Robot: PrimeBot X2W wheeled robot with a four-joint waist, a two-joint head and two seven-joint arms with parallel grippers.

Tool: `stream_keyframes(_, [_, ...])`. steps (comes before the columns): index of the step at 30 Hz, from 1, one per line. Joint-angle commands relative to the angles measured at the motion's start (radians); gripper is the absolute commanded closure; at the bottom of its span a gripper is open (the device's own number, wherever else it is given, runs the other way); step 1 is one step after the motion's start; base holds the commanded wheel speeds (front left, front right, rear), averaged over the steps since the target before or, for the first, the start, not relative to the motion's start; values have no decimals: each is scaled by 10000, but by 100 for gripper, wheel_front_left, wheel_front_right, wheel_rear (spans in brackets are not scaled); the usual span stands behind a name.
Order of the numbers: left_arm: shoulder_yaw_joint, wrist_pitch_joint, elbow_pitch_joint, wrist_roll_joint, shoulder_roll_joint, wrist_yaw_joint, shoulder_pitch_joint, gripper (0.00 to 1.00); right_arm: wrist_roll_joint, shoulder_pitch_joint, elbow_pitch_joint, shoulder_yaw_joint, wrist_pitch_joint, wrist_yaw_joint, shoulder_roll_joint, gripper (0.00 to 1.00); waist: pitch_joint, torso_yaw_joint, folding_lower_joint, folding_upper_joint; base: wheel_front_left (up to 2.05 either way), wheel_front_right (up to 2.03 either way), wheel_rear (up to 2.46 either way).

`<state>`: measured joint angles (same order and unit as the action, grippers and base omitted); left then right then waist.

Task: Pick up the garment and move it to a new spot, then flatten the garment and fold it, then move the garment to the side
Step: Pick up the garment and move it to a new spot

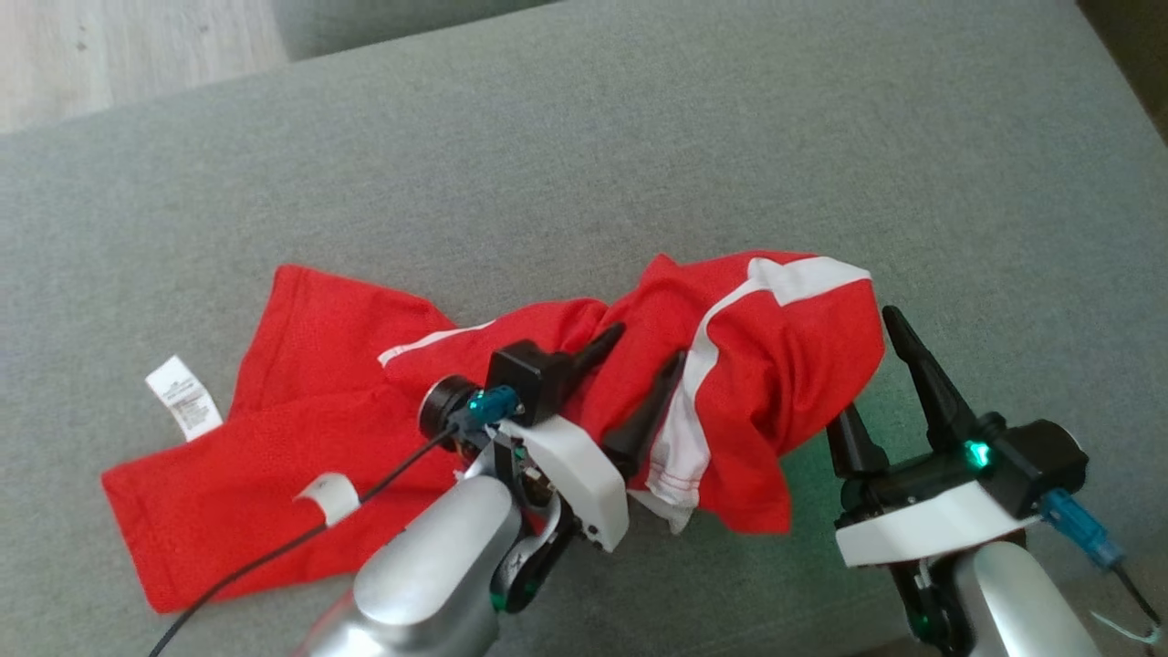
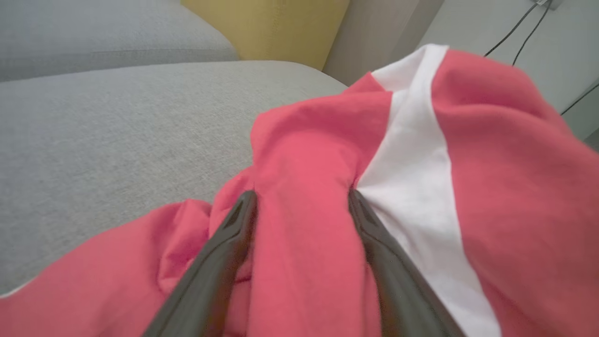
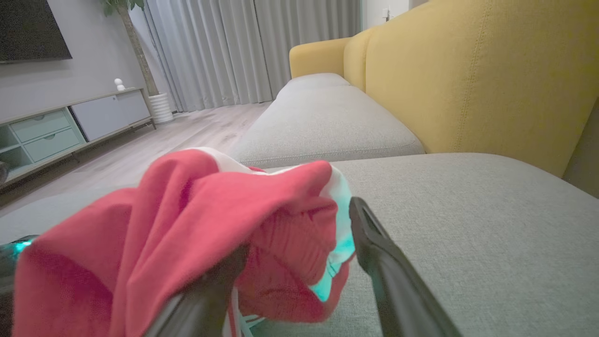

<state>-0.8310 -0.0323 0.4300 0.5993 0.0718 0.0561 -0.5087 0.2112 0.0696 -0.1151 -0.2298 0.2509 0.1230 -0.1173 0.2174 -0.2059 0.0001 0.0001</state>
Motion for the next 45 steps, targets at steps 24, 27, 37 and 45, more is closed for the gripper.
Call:
stream_keyframes(24, [3165, 181, -2519, 597, 4302, -3029, 2973, 0, -560, -1048, 106, 544, -103, 77, -874, 0, -711, 183, -1, -1, 0, 0, 0])
stream_keyframes(27, [3319, 302, -2174, 616, 4364, -3162, 2972, 0, -500, -989, -39, 537, -176, 77, -969, 0, -680, 151, -1, -1, 0, 0, 0])
stream_keyframes(37, [3505, 361, -1471, 931, 4350, -3072, 2924, 0, -343, -1092, -327, 560, -583, 77, -1333, 0, -638, 54, -1, -1, 0, 0, 0])
stream_keyframes(45, [3469, 121, -1221, 1240, 4319, -2759, 2864, 0, -258, -1071, -321, 636, -576, 77, -1456, 0, -450, -138, -1, -1, 0, 0, 0])
